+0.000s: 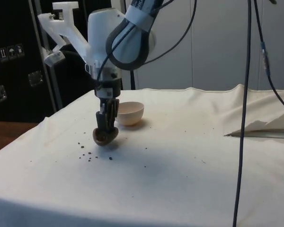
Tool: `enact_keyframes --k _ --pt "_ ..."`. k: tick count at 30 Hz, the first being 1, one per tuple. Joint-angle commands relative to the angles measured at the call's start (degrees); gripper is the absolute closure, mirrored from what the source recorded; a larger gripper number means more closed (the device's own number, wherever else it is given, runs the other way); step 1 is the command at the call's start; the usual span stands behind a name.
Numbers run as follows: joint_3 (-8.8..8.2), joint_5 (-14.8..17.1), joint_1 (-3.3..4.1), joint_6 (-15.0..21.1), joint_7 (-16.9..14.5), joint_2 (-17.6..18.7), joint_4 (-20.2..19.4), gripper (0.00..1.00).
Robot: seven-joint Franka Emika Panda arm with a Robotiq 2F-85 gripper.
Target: Pour the coffee beans from the cup into the bowl.
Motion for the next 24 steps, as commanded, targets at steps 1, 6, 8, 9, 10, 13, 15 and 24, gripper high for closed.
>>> enact_keyframes --k 1,6,8,9,10,13,15,24 --pt "0.0 0.1 0.0 -0.8 0.2 -1.0 -0.3 0.97" --pt "-0.17 -0.1 0.11 -2.9 0.5 -2.8 -0.3 0.97" --pt "-0.17 -0.1 0.17 -3.7 0.7 -3.4 -0.3 0.97" --pt "-0.23 -0.1 0.17 -4.2 0.8 -3.7 -0.2 0.97" --pt "-0.23 -0.1 0.17 -4.6 0.8 -4.1 -0.2 0.97" --pt "-0.29 -0.1 0.06 -5.8 0.9 -5.1 -0.2 0.97" --pt "-0.17 0.0 0.0 -5.8 0.6 -5.1 -0.1 0.97" --pt "-1.32 -0.2 -0.11 -10.1 0.2 -8.2 0.6 0.97"
